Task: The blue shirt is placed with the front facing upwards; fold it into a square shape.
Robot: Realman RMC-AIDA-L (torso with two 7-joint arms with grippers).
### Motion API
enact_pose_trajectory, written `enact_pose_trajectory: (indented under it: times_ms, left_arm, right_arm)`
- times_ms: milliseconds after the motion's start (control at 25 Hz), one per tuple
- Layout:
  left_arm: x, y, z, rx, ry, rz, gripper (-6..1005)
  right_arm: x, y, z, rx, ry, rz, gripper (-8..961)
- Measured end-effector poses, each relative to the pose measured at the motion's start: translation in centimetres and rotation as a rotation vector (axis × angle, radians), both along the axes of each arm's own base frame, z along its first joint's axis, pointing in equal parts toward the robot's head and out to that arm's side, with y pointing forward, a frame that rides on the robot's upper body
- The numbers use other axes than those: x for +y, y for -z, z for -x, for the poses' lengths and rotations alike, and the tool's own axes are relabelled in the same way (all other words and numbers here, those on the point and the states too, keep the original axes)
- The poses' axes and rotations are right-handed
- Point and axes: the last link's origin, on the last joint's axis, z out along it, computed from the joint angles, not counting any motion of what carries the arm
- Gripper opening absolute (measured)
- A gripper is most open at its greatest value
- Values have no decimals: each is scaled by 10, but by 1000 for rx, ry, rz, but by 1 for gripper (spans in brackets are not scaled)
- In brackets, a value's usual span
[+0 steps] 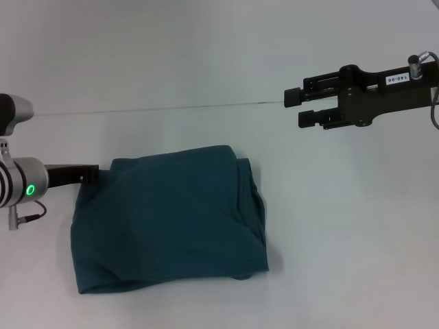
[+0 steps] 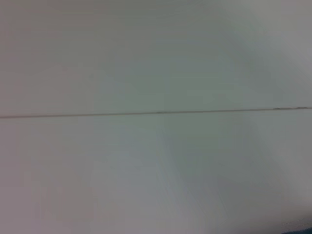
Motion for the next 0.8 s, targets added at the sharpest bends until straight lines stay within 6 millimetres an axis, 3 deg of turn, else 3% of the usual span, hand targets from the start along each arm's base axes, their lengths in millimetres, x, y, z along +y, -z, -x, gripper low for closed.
enact_pose_trajectory:
  times_ms: [240, 360, 800]
  left_arm:
    - [0, -1, 0, -2, -1, -7, 176]
    - [1, -3, -1, -8, -3, -17, 17]
    - [-3, -21, 8, -52, -33, -60, 17]
  right_arm:
    - [0, -1, 0, -1, 1, -2, 672]
    - [0, -1, -1, -1, 2, -2, 672]
    - [0, -1, -1, 1, 4, -2, 672]
